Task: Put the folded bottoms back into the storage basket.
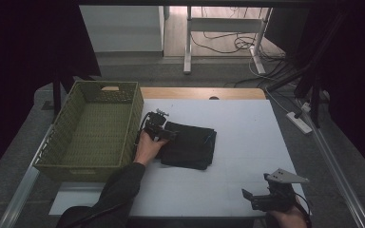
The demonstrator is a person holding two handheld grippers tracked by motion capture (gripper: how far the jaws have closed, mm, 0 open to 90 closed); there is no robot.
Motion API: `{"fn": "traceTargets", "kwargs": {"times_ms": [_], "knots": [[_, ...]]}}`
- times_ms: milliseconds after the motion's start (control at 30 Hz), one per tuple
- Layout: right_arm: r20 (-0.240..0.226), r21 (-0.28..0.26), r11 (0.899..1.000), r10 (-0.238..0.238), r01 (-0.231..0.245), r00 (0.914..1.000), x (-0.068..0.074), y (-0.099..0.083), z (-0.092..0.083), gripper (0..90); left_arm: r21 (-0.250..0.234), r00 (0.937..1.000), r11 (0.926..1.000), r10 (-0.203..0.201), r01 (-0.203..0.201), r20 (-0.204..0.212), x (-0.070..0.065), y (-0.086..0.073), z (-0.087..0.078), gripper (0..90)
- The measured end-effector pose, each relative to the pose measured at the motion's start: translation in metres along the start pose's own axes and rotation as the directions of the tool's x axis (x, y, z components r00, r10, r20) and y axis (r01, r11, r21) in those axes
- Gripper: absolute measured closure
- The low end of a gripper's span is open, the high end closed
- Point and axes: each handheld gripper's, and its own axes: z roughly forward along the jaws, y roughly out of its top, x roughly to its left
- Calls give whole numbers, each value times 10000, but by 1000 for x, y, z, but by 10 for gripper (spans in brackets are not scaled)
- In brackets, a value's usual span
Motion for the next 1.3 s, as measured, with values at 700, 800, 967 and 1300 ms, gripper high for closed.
{"fn": "traceTargets", "kwargs": {"times_ms": [700, 800, 967, 1300], "knots": [[-13, 37, 9999, -129, 129, 9999, 1, 1, 1, 3, 72, 9881, 9993, -373, 366, 1495, -4, -6, 5, 717], [-9, 36, 9998, -174, 174, 9998, 1, 1, 0, 3, 104, 9905, 9990, -437, 427, 1306, -7, -7, 4, 732], [-41, 8, 9995, -311, 311, 9995, 3, 1, 0, 3, 172, 9934, 9989, -449, 433, 1057, -11, -8, 1, 734], [-149, -372, 9986, -378, 372, 9992, 2, 13, 2, 2, 109, 9965, 9995, -312, 304, 779, -15, -13, -4, 734]]}}
